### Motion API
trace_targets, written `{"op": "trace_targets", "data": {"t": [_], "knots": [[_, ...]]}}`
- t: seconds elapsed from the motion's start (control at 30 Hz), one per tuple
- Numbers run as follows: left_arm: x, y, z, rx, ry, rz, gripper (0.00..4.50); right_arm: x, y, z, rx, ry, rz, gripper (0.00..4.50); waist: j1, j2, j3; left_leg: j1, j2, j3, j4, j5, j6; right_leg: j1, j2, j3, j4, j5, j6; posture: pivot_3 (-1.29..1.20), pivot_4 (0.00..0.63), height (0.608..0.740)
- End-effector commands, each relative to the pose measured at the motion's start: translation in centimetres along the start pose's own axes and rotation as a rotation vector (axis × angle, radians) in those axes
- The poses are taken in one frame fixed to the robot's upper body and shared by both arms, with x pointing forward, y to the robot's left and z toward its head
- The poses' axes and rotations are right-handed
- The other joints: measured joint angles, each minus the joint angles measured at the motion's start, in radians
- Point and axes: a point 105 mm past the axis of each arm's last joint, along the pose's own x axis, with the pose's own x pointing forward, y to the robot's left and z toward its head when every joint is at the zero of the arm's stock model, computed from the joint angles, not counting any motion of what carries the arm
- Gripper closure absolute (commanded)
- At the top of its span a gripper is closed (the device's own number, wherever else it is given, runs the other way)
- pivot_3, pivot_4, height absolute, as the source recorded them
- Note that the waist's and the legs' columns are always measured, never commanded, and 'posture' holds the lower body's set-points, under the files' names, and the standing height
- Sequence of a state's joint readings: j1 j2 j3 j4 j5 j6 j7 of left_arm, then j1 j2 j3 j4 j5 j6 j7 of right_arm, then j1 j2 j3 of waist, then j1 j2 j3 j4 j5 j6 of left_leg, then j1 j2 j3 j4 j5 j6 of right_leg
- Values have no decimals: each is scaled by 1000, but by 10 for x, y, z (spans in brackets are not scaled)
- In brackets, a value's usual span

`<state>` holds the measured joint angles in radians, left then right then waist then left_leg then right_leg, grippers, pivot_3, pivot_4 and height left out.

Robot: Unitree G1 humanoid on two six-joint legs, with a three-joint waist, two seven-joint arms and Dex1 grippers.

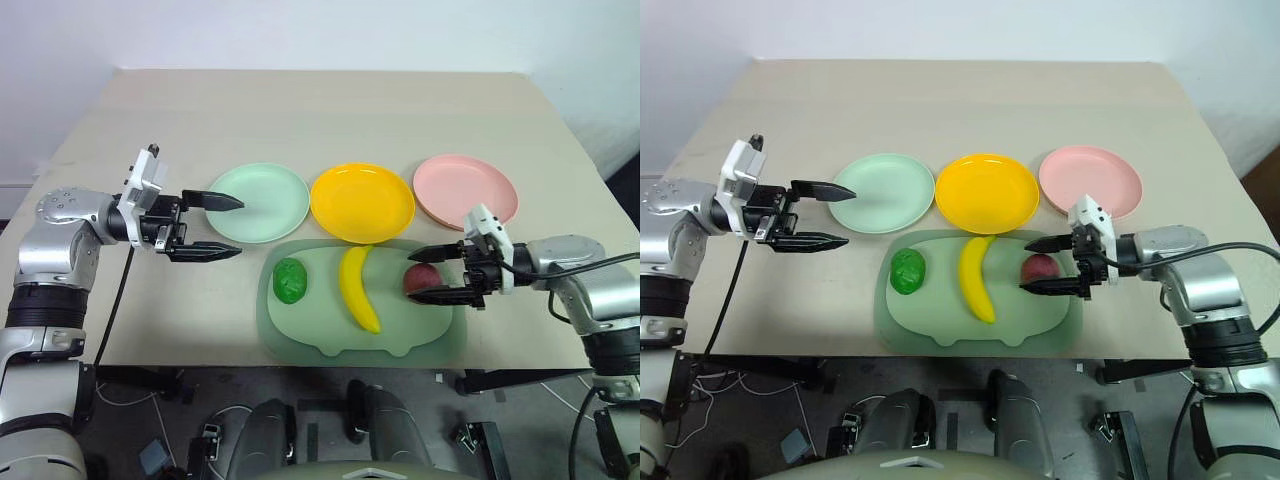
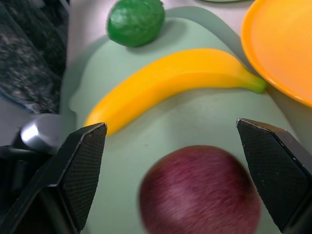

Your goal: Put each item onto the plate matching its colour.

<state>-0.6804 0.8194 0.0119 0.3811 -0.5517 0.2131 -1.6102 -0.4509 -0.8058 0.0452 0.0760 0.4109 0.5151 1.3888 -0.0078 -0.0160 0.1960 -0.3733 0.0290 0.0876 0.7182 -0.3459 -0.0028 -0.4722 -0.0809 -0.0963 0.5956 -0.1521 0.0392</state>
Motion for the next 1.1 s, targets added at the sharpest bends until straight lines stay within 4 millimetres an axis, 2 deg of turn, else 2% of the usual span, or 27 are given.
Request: {"op": "trace_targets", "data": {"t": [0.03,0.27,0.37,0.43,0.5,0.6,0.7,0.8,0.87,1.0,1.03,1.1], "knots": [[-5,-1,13,47,4,0,34,0,-5,0,-83,28,-17,0,0,0,0,0,0,0,0,0,0,0,0,0,0,0,0,0,150,740],[-6,-4,12,40,10,-4,34,2,-8,-6,-86,53,0,0,-1,0,0,0,0,0,0,0,0,0,0,0,0,0,0,0,150,740],[-5,-7,12,35,8,-11,0,1,-15,-7,-84,59,-33,533,-1,0,0,0,0,0,0,0,0,0,0,0,0,0,0,0,150,740],[-5,-10,11,25,8,-24,0,0,-14,-6,-75,57,-15,1094,-1,0,0,0,0,0,0,0,0,0,0,0,0,0,0,0,150,740],[-4,-13,8,16,17,-38,0,-2,-17,-4,-90,58,-30,1220,-2,0,0,0,0,0,0,0,0,0,0,0,0,0,0,0,150,740],[-3,-17,7,9,18,-54,0,-5,-21,10,-86,20,-41,1279,-2,0,0,0,0,0,0,0,0,0,0,0,0,0,0,0,150,740],[-2,-20,7,5,11,-64,0,-13,-30,38,-76,-95,-78,1285,-2,0,0,0,0,0,0,0,0,0,0,0,0,0,0,0,150,740],[-2,-22,6,-2,11,-72,0,-28,-55,70,-69,-217,-207,1285,-2,0,0,0,0,0,0,0,-1,0,0,0,0,0,0,0,150,740],[-1,-22,5,-2,8,-74,0,-36,-77,77,-55,-253,-326,1285,-3,0,0,0,0,0,0,0,-1,0,0,0,0,0,0,0,150,740],[1,-24,5,0,2,-80,0,-44,-112,67,-39,-220,-534,1285,0,0,0,0,0,0,-1,0,-1,0,0,0,0,0,0,0,150,740],[1,-24,5,0,3,-81,0,-45,-120,59,22,-209,-572,1285,-2,0,0,0,0,0,-1,1,-1,0,0,0,0,0,0,0,150,740],[1,-24,5,0,6,-80,0,-50,-133,52,-20,-170,-679,1285,-3,0,0,0,0,1,-1,1,-1,0,0,0,0,0,0,0,150,740]]}}
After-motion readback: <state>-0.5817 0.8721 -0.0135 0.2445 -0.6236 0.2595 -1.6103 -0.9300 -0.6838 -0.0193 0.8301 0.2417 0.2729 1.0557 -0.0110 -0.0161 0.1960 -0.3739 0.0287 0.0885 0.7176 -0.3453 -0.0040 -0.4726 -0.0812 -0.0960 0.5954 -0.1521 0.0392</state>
